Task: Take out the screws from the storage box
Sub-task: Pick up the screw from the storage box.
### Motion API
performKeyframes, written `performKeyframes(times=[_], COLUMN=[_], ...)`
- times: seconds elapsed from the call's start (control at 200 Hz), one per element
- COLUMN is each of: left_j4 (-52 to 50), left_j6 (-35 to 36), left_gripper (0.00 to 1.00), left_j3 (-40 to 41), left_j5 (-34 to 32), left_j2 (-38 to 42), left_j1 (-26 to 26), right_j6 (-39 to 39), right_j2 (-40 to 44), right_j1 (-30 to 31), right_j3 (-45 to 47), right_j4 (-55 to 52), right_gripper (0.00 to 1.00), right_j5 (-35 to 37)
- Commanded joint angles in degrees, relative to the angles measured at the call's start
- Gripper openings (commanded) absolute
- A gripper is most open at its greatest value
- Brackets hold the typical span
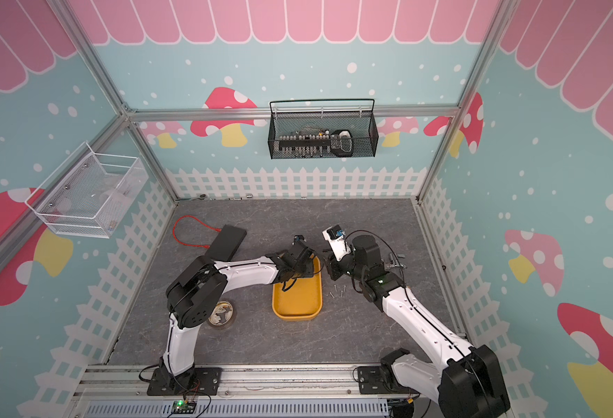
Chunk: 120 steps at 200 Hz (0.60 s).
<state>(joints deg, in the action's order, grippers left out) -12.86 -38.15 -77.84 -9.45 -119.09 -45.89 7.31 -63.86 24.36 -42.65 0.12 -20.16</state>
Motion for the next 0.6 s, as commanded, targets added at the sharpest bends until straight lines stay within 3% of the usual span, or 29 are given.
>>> performKeyframes(times=[0.0,0.595], left_j4=[-2.2,-4.5], left_j6=[1.6,3.0], left_gripper=[0.43,0.34], left_j3=[-1.7,-3.1], left_j5=[0.2,-0.2], left_j2=[-1.9,-3.6], left_j1=[0.1,0.1], right_j6=[-0.4,-2.4], right_j2=[0.2,1.4], right_j1=[-0.2,-0.2], right_j3=[0.5,0.7], right_j4=[0.9,-1.3], right_gripper=[0.27,0.27], right_j5=[-0.2,1.2])
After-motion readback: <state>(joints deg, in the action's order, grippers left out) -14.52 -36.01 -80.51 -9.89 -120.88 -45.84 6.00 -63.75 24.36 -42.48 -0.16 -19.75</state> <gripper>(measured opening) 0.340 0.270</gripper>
